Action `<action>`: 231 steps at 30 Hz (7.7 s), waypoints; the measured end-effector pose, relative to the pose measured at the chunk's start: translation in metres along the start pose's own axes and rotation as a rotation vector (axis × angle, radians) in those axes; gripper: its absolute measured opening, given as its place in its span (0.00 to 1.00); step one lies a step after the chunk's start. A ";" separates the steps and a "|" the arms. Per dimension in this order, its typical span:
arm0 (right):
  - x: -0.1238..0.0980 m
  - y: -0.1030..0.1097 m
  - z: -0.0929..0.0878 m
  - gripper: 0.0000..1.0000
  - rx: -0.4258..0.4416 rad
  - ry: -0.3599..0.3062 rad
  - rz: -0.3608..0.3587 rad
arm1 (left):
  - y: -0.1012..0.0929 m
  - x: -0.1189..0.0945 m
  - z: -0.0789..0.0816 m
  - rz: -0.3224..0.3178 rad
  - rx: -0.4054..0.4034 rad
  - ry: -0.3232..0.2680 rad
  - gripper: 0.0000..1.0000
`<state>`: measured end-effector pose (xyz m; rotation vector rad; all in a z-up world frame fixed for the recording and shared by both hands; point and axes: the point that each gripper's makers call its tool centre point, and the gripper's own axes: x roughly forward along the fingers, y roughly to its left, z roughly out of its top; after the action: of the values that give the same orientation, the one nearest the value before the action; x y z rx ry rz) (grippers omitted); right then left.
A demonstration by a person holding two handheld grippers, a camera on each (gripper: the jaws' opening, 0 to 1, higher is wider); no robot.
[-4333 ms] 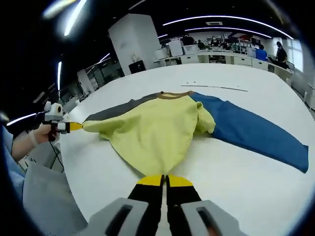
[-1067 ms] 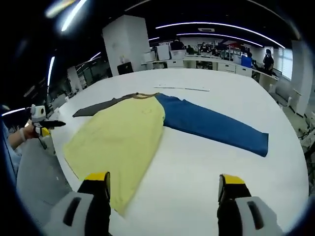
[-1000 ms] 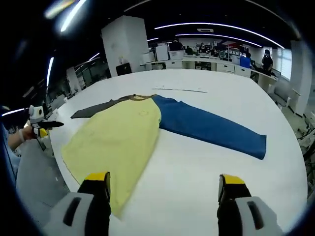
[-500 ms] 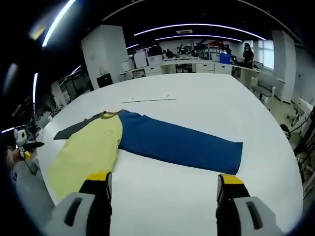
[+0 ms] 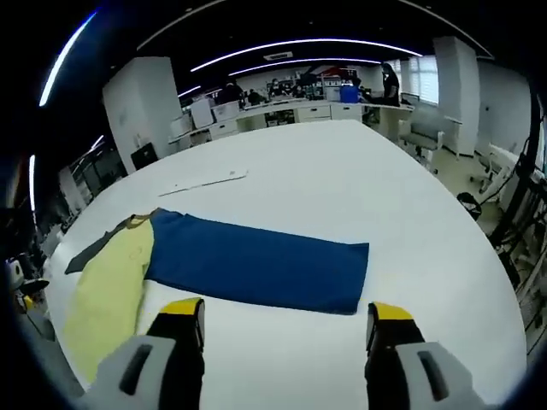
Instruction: Fold the garment on the visible template until the final outline fits inside the template.
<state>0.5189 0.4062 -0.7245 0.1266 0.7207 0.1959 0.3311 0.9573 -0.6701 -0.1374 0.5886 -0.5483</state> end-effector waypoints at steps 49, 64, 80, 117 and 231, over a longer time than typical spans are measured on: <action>0.005 -0.021 0.014 0.00 0.037 -0.005 -0.077 | -0.011 0.021 -0.013 -0.029 -0.037 0.044 0.81; 0.013 0.067 0.061 0.00 -0.051 -0.053 0.137 | -0.003 0.023 -0.016 -0.056 0.008 0.041 0.81; 0.045 0.175 0.073 0.00 -0.087 -0.052 0.372 | 0.002 0.012 -0.013 -0.053 0.003 0.005 0.81; 0.062 0.359 0.079 0.00 -0.171 -0.033 0.654 | 0.008 0.012 -0.022 -0.066 -0.026 -0.016 0.80; 0.054 0.345 0.007 0.85 -0.508 -0.020 0.568 | 0.051 0.014 -0.013 -0.013 -0.097 -0.024 0.74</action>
<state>0.5173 0.7540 -0.6913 -0.1567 0.5816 0.9099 0.3560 0.9934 -0.7017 -0.2395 0.5912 -0.5297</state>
